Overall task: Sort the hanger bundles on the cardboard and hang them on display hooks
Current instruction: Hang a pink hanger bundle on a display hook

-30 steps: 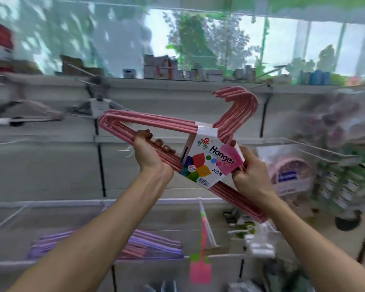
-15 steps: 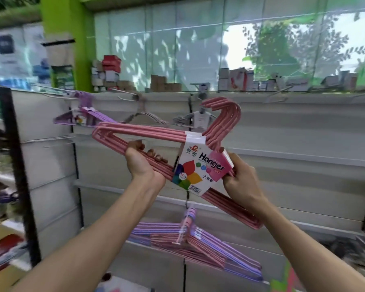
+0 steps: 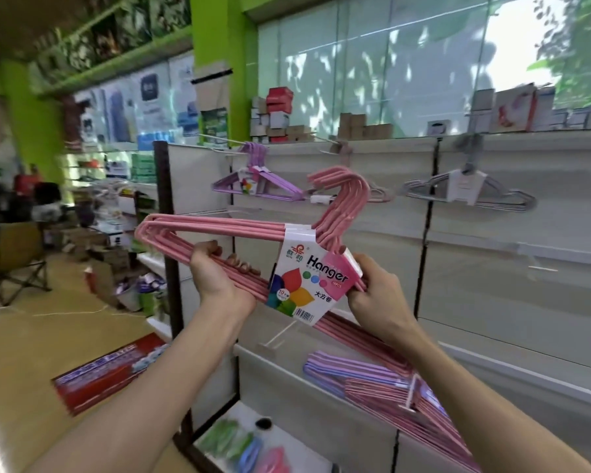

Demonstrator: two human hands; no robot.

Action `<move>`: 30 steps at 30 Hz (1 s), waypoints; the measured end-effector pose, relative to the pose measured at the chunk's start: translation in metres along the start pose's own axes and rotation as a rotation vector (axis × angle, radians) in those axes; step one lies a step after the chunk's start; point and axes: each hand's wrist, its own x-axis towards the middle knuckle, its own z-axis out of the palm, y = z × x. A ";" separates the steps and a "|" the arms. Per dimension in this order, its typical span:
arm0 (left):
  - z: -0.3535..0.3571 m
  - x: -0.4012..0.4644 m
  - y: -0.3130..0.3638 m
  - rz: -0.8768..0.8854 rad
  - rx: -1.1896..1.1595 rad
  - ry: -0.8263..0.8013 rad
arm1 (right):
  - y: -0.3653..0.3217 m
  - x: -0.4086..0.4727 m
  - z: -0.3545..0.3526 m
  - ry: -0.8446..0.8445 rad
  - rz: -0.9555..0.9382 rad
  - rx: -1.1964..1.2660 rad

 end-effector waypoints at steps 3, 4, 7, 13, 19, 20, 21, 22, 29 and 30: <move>-0.021 0.029 0.012 0.029 -0.001 0.070 | 0.001 0.018 0.033 -0.058 -0.004 0.036; -0.026 0.038 0.015 0.040 -0.004 0.080 | 0.003 0.024 0.044 -0.074 -0.006 0.048; -0.038 0.064 0.022 0.074 -0.004 0.100 | 0.010 0.045 0.075 -0.107 -0.024 0.084; -0.044 0.136 0.026 0.127 0.002 0.136 | 0.034 0.106 0.133 -0.135 -0.038 0.146; -0.032 0.215 0.025 0.153 0.017 0.190 | 0.059 0.188 0.175 -0.183 -0.053 0.172; -0.031 0.227 0.025 0.151 0.008 0.192 | 0.062 0.199 0.181 -0.192 -0.055 0.164; -0.030 0.235 0.026 0.150 0.003 0.194 | 0.064 0.208 0.185 -0.199 -0.057 0.155; -0.030 0.248 0.026 0.155 0.002 0.202 | 0.068 0.220 0.193 -0.209 -0.056 0.153; -0.049 0.318 0.028 0.128 0.009 0.254 | 0.091 0.277 0.253 -0.303 -0.044 0.126; -0.054 0.327 0.030 0.130 0.012 0.262 | 0.093 0.283 0.261 -0.313 -0.042 0.125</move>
